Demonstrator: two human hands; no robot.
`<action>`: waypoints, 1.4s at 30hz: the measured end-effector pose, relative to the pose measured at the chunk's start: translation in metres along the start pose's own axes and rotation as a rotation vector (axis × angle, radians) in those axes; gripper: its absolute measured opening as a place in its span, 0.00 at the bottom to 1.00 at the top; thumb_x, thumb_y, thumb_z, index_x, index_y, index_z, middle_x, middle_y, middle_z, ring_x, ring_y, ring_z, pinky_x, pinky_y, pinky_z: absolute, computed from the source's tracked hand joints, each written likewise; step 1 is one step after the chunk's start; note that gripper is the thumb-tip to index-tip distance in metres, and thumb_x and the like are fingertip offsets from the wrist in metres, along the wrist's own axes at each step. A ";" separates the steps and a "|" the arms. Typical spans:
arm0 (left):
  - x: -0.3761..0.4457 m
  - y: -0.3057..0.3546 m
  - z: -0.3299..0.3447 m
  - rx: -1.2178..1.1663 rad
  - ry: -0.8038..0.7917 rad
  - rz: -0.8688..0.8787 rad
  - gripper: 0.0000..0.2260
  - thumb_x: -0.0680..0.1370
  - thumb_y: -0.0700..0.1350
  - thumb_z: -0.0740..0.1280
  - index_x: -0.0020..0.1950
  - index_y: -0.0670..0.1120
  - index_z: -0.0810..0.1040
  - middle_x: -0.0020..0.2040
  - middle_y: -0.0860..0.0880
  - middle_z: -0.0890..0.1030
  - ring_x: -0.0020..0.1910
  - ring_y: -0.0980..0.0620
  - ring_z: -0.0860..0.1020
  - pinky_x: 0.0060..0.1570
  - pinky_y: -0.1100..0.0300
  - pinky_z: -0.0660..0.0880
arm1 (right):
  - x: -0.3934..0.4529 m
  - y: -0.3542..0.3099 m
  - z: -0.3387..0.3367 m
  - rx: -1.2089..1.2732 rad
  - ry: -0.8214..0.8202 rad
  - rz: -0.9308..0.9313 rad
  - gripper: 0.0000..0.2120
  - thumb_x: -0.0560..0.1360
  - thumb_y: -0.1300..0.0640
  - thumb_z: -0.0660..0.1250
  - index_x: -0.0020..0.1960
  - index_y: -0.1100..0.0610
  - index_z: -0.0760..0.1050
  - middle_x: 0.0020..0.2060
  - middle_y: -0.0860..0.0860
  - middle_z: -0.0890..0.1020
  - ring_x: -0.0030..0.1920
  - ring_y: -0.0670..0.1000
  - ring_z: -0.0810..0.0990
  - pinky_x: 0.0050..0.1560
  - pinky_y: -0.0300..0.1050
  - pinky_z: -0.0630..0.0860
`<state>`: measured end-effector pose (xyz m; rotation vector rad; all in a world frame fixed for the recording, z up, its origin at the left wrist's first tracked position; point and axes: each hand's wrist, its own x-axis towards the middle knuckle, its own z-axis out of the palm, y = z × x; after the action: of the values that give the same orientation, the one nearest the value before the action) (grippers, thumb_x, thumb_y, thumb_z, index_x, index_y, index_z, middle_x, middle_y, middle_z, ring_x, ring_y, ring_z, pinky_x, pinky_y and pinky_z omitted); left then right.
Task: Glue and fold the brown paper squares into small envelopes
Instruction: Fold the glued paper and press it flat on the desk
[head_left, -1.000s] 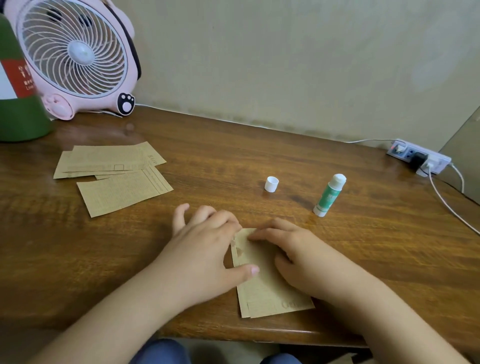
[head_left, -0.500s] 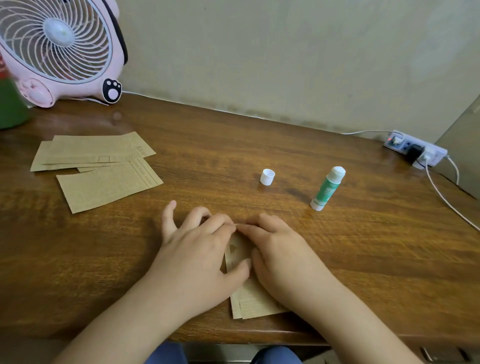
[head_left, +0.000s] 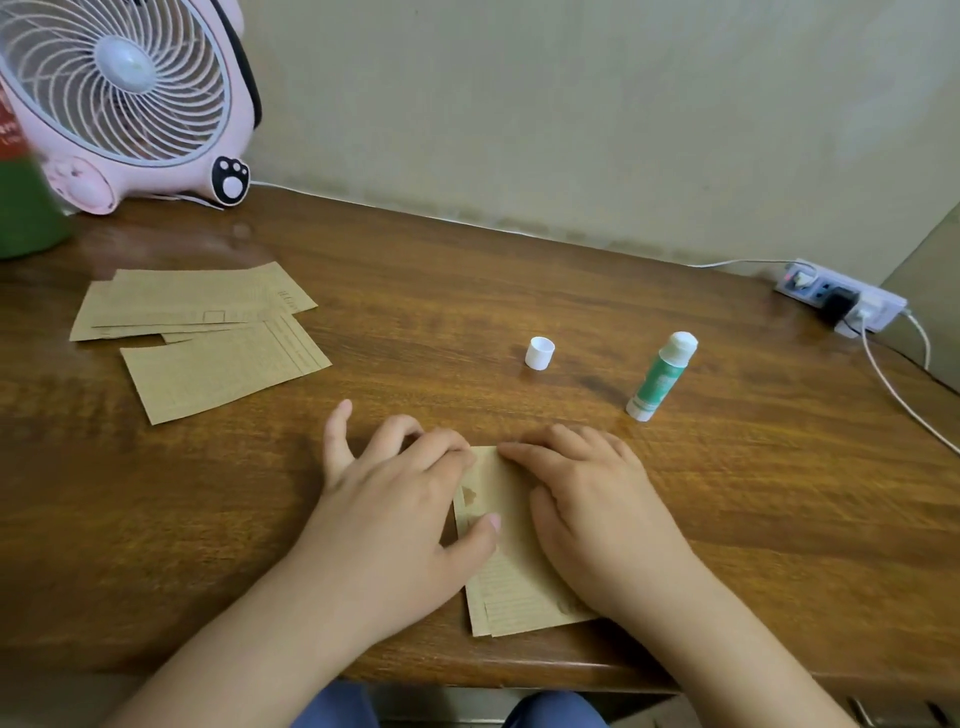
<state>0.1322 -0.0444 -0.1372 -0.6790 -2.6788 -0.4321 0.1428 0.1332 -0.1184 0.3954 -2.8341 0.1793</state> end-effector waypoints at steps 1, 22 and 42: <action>0.000 0.000 0.000 0.006 -0.002 0.001 0.21 0.72 0.63 0.56 0.50 0.53 0.82 0.51 0.63 0.78 0.53 0.55 0.75 0.65 0.38 0.50 | -0.002 0.007 -0.001 -0.026 0.018 0.034 0.24 0.70 0.53 0.50 0.57 0.51 0.79 0.51 0.44 0.80 0.52 0.51 0.78 0.56 0.47 0.69; -0.025 0.025 -0.017 -0.051 -0.026 0.119 0.21 0.76 0.60 0.54 0.33 0.51 0.79 0.37 0.59 0.77 0.47 0.57 0.76 0.67 0.41 0.51 | -0.005 0.004 -0.026 0.157 -0.170 0.004 0.21 0.78 0.59 0.52 0.69 0.50 0.68 0.65 0.42 0.70 0.65 0.43 0.66 0.61 0.32 0.62; 0.000 -0.011 0.004 -0.022 0.011 0.030 0.20 0.71 0.61 0.55 0.49 0.57 0.83 0.49 0.64 0.80 0.56 0.54 0.74 0.64 0.39 0.51 | 0.008 -0.019 -0.005 0.241 -0.064 -0.043 0.25 0.72 0.54 0.48 0.64 0.55 0.74 0.58 0.46 0.74 0.58 0.44 0.68 0.60 0.28 0.61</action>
<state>0.1256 -0.0520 -0.1433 -0.7208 -2.6537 -0.4568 0.1427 0.1139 -0.1095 0.5208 -2.8714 0.5107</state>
